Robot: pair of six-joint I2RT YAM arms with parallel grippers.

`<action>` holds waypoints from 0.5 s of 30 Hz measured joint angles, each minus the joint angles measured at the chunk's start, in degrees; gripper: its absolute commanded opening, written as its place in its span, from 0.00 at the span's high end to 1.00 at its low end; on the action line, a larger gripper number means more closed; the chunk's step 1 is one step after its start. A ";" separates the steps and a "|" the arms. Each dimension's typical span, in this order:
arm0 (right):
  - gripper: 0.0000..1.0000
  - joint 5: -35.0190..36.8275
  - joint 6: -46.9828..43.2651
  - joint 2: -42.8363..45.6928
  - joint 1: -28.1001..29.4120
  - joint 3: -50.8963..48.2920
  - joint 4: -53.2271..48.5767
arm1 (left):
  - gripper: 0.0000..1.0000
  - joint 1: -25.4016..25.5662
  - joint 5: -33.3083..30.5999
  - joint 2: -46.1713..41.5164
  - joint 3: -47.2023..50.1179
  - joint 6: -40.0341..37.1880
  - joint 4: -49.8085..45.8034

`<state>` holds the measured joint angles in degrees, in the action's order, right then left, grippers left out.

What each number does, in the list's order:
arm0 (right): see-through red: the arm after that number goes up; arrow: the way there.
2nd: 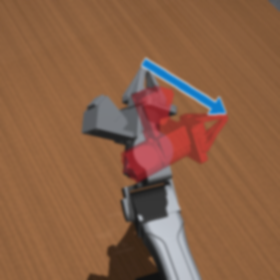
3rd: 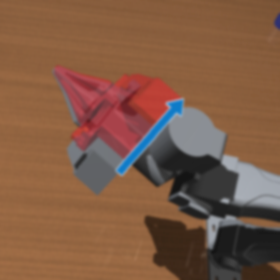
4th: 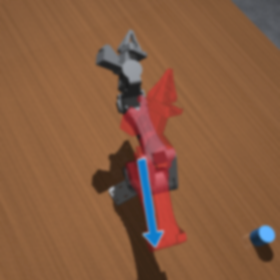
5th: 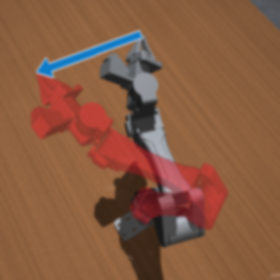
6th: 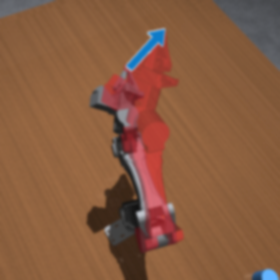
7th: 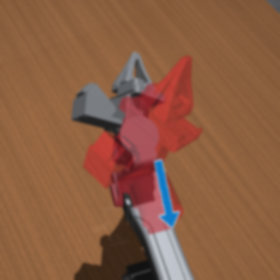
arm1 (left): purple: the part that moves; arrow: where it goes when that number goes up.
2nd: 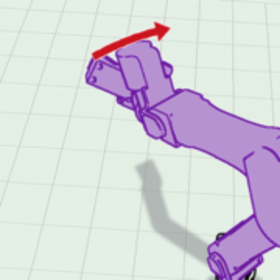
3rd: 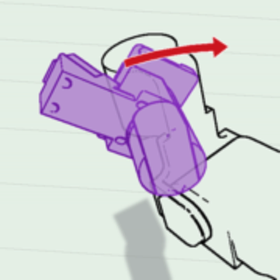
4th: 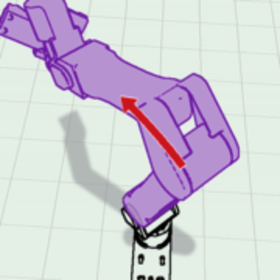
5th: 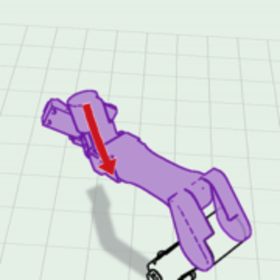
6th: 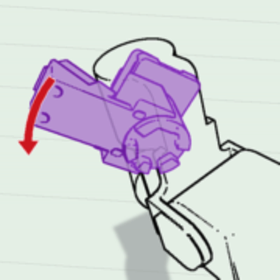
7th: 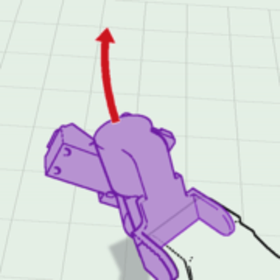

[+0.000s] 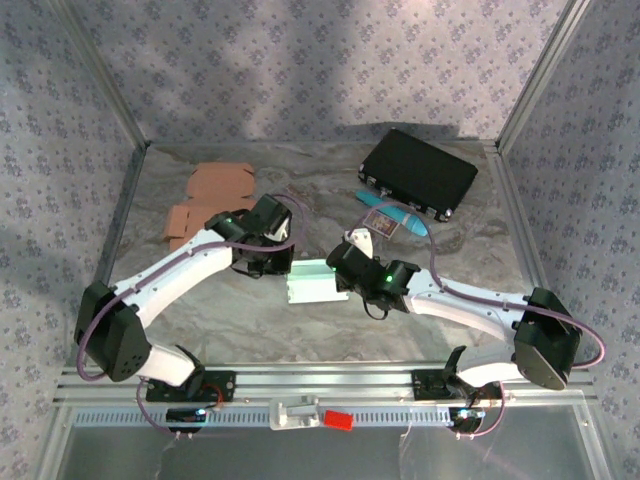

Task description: Fold the paper box

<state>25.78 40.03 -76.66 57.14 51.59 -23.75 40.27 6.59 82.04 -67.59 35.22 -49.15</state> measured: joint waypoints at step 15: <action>1.00 0.22 -0.02 0.00 0.00 0.00 -0.04 | 1.00 -0.20 1.44 2.14 -1.92 5.07 -2.16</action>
<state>26.00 40.01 -76.66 57.14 51.59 -23.79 40.07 8.03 84.18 -69.52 40.29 -51.31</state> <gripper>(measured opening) 0.052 0.050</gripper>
